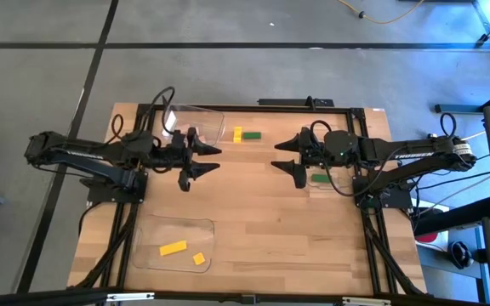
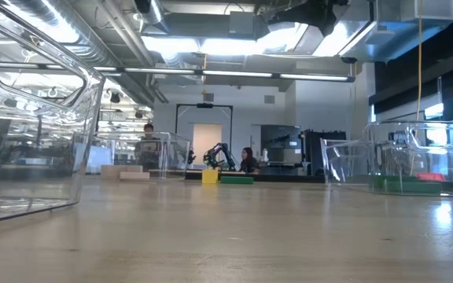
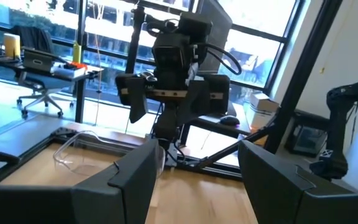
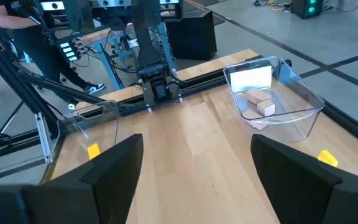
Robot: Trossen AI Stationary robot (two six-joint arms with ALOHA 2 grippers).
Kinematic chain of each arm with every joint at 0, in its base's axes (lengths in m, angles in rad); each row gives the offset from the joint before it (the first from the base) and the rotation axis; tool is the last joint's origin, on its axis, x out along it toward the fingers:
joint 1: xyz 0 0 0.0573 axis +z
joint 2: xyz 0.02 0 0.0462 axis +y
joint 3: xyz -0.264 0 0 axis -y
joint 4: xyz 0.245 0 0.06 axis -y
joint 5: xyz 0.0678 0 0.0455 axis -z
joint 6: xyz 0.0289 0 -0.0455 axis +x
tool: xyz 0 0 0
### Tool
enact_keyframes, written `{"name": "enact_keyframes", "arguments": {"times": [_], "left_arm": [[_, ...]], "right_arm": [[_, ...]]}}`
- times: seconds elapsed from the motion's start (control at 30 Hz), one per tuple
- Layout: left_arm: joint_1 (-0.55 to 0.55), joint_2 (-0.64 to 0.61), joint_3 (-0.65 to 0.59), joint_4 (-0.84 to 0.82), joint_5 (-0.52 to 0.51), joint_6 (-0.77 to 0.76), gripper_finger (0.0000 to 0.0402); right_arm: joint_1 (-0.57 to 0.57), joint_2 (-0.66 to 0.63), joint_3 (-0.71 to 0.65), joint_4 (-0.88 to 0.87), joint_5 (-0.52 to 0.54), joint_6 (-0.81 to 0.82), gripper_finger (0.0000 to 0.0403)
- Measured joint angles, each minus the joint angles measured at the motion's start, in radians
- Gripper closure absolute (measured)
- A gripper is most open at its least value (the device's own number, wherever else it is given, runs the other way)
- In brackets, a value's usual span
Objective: Sort & place blocks by color
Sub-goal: Put the green block into the top right transparent bin
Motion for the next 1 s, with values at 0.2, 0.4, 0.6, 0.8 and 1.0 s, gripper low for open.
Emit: {"name": "enact_keyframes", "arguments": {"times": [0.2,0.4,0.6,0.8,1.0], "left_arm": [[0.000,0.000,0.000,-0.002,0.000,-0.015,0.0188],[-0.005,0.000,0.000,-0.002,-0.028,-0.014,0.0188],[-0.005,0.000,0.000,-0.002,-0.020,-0.002,0.0189],[-0.005,0.000,0.000,-0.002,-0.019,-0.002,0.0189],[-0.005,-0.032,0.001,-0.003,-0.017,-0.026,0.0189]], "right_arm": [[0.000,0.000,0.000,0.000,-0.001,-0.017,0.0102],[0.000,0.000,0.000,0.000,-0.034,-0.051,0.0102],[0.000,0.000,0.000,0.000,-0.034,-0.051,0.0102],[0.000,0.000,0.000,0.000,-0.034,-0.046,0.0102],[-0.004,0.005,0.001,0.004,-0.016,-0.004,0.0102]]}}
